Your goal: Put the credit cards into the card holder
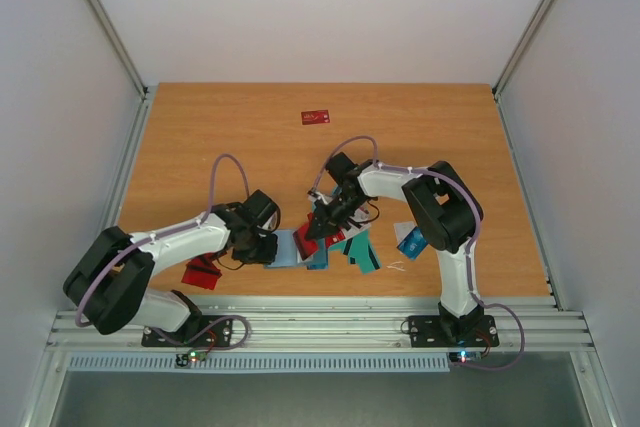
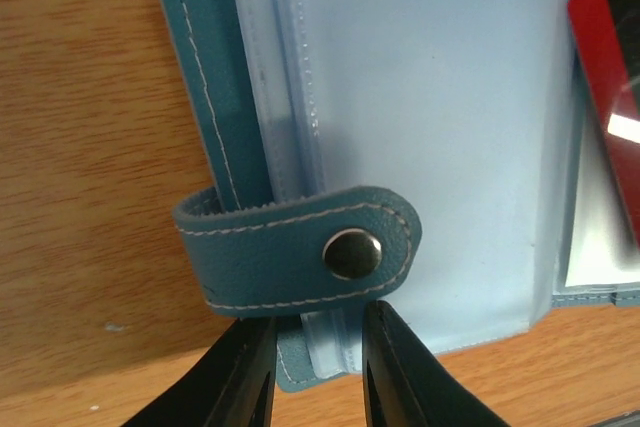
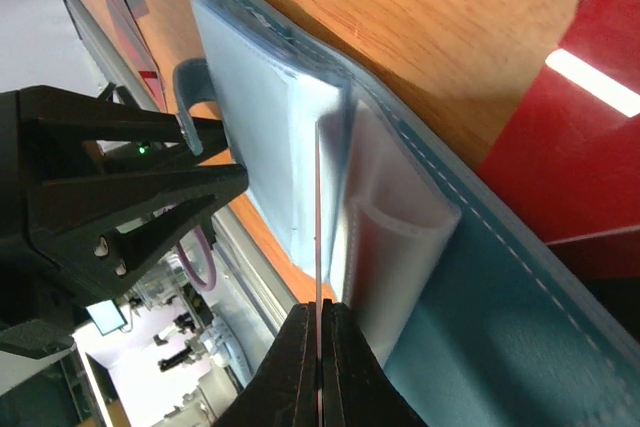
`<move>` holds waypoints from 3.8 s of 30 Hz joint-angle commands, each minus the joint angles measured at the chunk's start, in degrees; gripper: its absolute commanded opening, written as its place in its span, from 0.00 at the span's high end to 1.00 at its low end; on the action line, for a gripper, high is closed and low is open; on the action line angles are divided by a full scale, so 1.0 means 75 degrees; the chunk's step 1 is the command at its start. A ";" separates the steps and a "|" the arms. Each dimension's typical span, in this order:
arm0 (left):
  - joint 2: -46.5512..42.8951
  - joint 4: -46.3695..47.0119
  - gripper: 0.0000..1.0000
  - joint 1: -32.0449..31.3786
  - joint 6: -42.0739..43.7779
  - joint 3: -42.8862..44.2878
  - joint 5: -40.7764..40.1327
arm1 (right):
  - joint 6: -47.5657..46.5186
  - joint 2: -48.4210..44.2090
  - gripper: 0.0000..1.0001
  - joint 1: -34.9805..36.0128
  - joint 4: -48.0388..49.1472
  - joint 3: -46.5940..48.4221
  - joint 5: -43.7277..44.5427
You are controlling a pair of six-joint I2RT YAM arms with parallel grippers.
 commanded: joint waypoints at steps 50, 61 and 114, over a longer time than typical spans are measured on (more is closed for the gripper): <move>0.0167 0.0489 0.74 -0.0069 0.0255 -0.0305 0.0988 | 0.1070 0.0537 0.99 0.0213 0.1454 -0.0191 -0.0184; 0.0127 0.0412 0.74 -0.0060 0.0287 -0.0284 0.1074 | 0.0198 0.0407 0.99 0.0214 0.0826 0.0011 0.0120; 0.0106 0.0588 0.75 -0.0061 -0.0013 -0.0403 0.0881 | 0.0033 -0.0255 0.61 0.0441 0.0266 0.0040 0.0894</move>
